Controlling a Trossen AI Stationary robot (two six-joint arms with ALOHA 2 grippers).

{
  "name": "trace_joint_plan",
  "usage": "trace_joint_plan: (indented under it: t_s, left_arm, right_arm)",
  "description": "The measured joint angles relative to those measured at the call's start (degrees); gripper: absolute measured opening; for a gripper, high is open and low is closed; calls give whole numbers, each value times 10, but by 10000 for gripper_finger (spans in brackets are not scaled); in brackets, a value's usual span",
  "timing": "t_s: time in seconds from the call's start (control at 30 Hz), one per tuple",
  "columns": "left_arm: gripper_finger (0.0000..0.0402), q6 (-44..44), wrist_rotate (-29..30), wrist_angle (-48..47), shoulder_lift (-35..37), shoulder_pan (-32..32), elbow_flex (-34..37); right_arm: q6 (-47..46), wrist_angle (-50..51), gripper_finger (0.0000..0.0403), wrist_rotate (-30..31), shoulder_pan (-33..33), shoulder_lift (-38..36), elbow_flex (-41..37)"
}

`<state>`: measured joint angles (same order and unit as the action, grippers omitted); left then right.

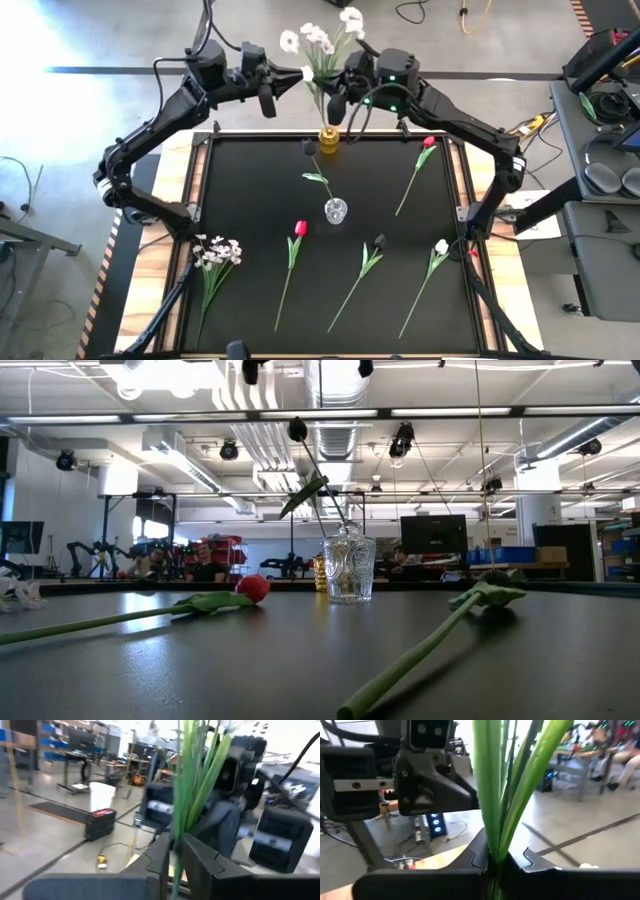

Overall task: Sort flowers into vase by color
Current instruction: Put the top white flowers into the yellow vase

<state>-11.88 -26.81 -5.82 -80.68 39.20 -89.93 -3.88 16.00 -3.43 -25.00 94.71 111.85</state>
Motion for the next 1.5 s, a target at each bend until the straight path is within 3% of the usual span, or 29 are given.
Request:
trace_joint_plan:
  t_s: [0.27,0.47,0.63,0.87,1.13,1.5]
  left_arm:
    - [74,53,37,-56,53,0,51]
    - [76,28,42,15,135,0,185]
    - [76,1,90,79,224,0,293]
    - [76,-22,129,83,315,0,362]
    - [76,-24,158,51,358,0,372]
    - [76,-22,158,36,373,0,372]
  right_arm:
    - [39,-32,12,17,-25,-36,-94]
    - [94,-209,10,-17,-42,-49,-238]
    - [85,-349,9,-28,-76,-46,-356]
    - [22,-507,9,-64,-119,-21,-458]
    - [2,-599,9,-76,-126,36,-485]
    - [24,-601,9,-91,-133,109,-447]
